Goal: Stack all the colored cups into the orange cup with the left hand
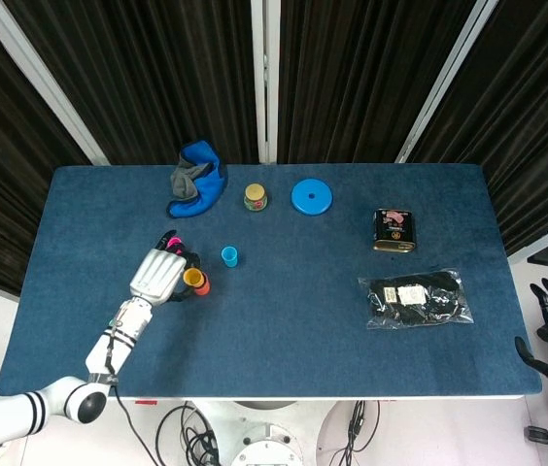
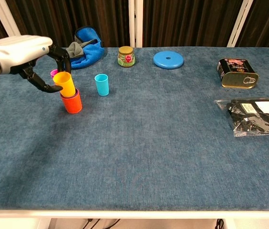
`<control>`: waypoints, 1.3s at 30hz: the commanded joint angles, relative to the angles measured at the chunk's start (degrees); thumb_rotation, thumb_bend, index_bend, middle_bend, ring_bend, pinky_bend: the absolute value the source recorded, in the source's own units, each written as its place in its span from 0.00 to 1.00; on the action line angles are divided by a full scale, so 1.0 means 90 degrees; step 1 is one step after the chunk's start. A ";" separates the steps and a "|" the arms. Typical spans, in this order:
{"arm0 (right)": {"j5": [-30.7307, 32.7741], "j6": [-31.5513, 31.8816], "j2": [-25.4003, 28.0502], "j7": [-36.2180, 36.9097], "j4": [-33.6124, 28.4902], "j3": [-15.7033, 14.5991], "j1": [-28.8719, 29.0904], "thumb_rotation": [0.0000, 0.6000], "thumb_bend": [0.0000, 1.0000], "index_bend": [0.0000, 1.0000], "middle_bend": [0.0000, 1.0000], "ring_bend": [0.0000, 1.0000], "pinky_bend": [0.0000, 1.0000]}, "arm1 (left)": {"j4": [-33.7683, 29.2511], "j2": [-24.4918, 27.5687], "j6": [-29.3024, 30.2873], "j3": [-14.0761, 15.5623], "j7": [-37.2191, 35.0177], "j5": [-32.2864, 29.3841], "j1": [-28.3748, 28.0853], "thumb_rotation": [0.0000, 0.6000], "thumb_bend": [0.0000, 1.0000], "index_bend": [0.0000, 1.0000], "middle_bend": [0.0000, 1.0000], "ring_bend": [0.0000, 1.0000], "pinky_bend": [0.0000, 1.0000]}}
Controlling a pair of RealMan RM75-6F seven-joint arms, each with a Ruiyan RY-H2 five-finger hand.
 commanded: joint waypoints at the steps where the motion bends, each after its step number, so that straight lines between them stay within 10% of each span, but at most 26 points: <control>1: 0.0007 -0.0024 -0.0001 -0.0013 -0.0007 0.0005 0.0014 1.00 0.29 0.00 0.00 0.00 0.00 | 0.0047 -0.0044 0.0000 0.0015 -0.0081 -0.0019 0.0023 1.00 0.29 0.46 0.51 0.25 0.08; 12: 0.0012 -0.0036 0.0009 -0.0072 -0.0059 0.0005 0.0022 1.00 0.29 0.00 0.00 0.00 0.00 | 0.0195 -0.0067 -0.0057 0.0082 -0.0521 0.0174 0.0053 1.00 0.24 0.09 0.21 0.11 0.07; 26: -0.0030 -0.0052 -0.0019 -0.0084 -0.0069 -0.0015 0.0041 1.00 0.29 0.00 0.00 0.00 0.00 | -0.0129 -0.0085 -0.0240 -0.0422 -0.0095 0.0190 -0.0534 1.00 0.24 0.12 0.22 0.09 0.08; 39: -0.0044 -0.0016 -0.0052 0.0036 0.0026 -0.0040 0.0004 1.00 0.29 0.00 0.00 0.00 0.00 | 0.1611 -0.1232 -0.1290 -0.0560 -0.0041 -0.0674 -0.1348 1.00 0.24 0.15 0.23 0.08 0.08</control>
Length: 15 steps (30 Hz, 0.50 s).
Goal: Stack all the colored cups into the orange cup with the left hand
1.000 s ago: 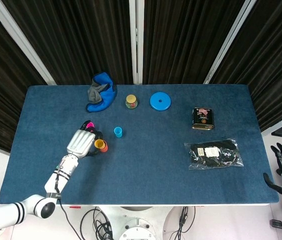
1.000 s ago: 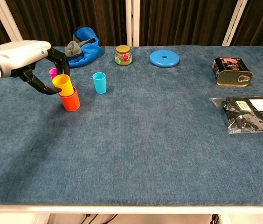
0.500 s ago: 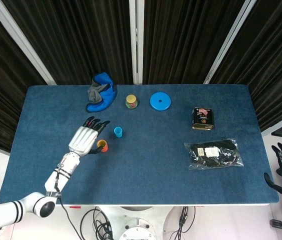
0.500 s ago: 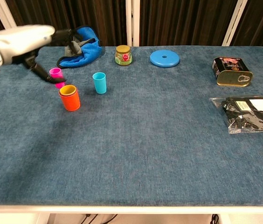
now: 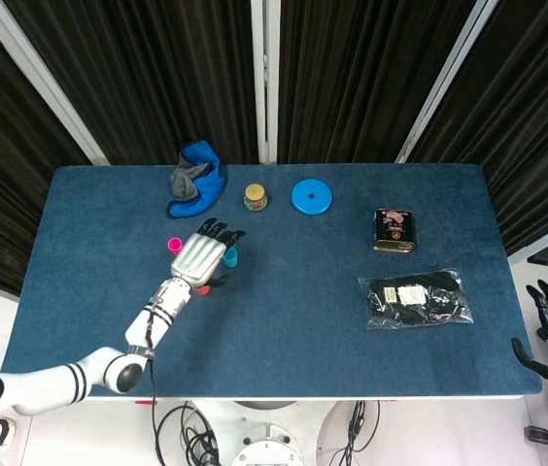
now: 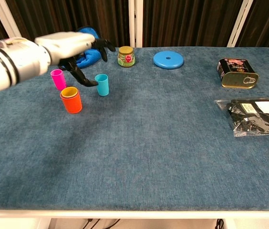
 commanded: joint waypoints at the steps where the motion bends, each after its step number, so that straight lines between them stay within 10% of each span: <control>1: -0.0024 0.0010 -0.0001 0.0006 -0.0002 -0.0006 0.0006 1.00 0.29 0.00 0.00 0.00 0.00 | 0.0541 -0.0362 -0.0262 0.0007 -0.0065 -0.0190 -0.0206 1.00 0.24 0.16 0.23 0.08 0.08; 15: -0.0002 -0.0069 -0.0011 0.0026 0.0037 -0.0021 0.0026 1.00 0.29 0.00 0.00 0.00 0.00 | 0.1537 -0.0776 -0.0316 0.0092 -0.0186 -0.0221 -0.0329 1.00 0.24 0.27 0.32 0.09 0.09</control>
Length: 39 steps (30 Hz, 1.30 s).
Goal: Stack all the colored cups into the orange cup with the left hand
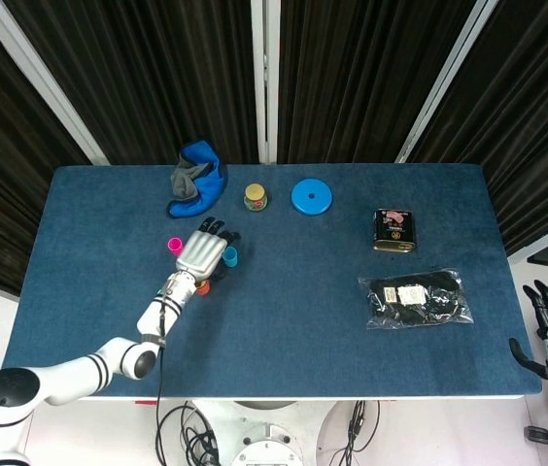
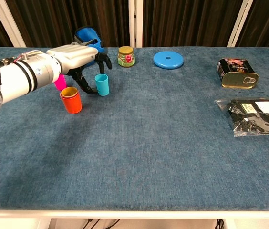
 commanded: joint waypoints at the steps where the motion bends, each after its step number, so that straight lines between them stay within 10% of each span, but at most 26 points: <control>1: 0.0015 -0.0024 -0.0003 0.0013 0.0020 0.0000 0.0005 1.00 0.29 0.00 0.00 0.00 0.00 | 0.0106 -0.0061 0.0060 0.0021 -0.0010 0.0021 0.0007 1.00 0.25 0.28 0.32 0.09 0.10; 39: 0.0101 -0.0141 0.0006 0.0008 0.0035 0.0023 0.0049 1.00 0.29 0.00 0.00 0.00 0.00 | 0.0762 -0.0385 0.0053 -0.0077 -0.0361 0.0270 -0.0160 1.00 0.34 0.49 0.52 0.24 0.15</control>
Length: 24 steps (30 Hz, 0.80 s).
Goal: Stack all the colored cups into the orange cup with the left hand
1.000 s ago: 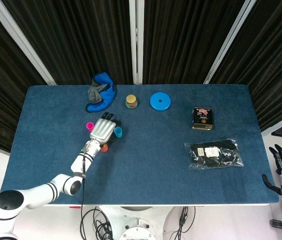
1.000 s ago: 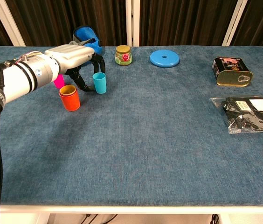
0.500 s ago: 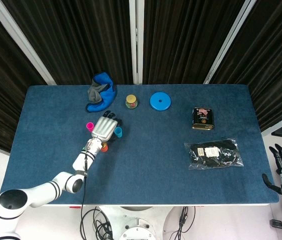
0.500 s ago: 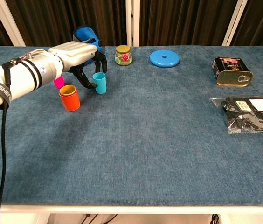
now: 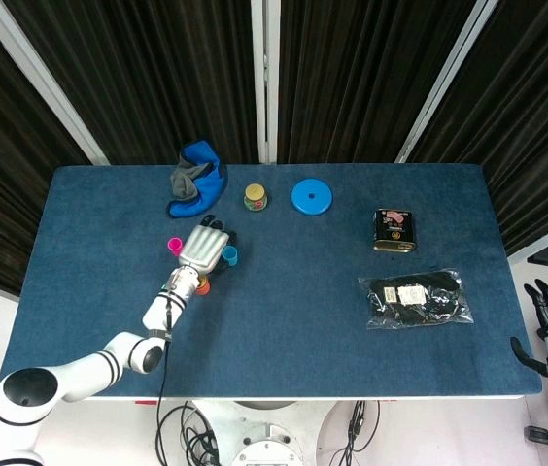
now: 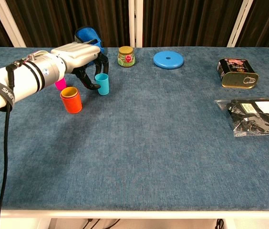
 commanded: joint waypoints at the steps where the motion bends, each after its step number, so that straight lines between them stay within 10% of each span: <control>1: 0.0008 0.0005 0.0000 0.0013 0.0006 0.0004 -0.0005 1.00 0.29 0.00 0.00 0.00 0.00 | -0.0158 0.0090 0.0105 -0.0011 0.0025 0.0053 0.0024 1.00 0.34 0.49 0.52 0.24 0.15; 12: 0.0004 0.0053 -0.0018 0.0118 0.0098 0.0009 -0.0031 1.00 0.29 0.00 0.00 0.00 0.00 | -0.2750 0.1572 0.1167 -0.0141 0.0783 -0.0009 0.0592 1.00 0.34 0.50 0.53 0.26 0.14; 24: -0.0143 0.0094 -0.0037 0.0012 0.0052 -0.0056 -0.0014 1.00 0.29 0.00 0.00 0.00 0.00 | -0.4301 0.2451 0.1858 0.0503 0.1479 -0.0010 0.1323 1.00 0.34 0.51 0.54 0.27 0.15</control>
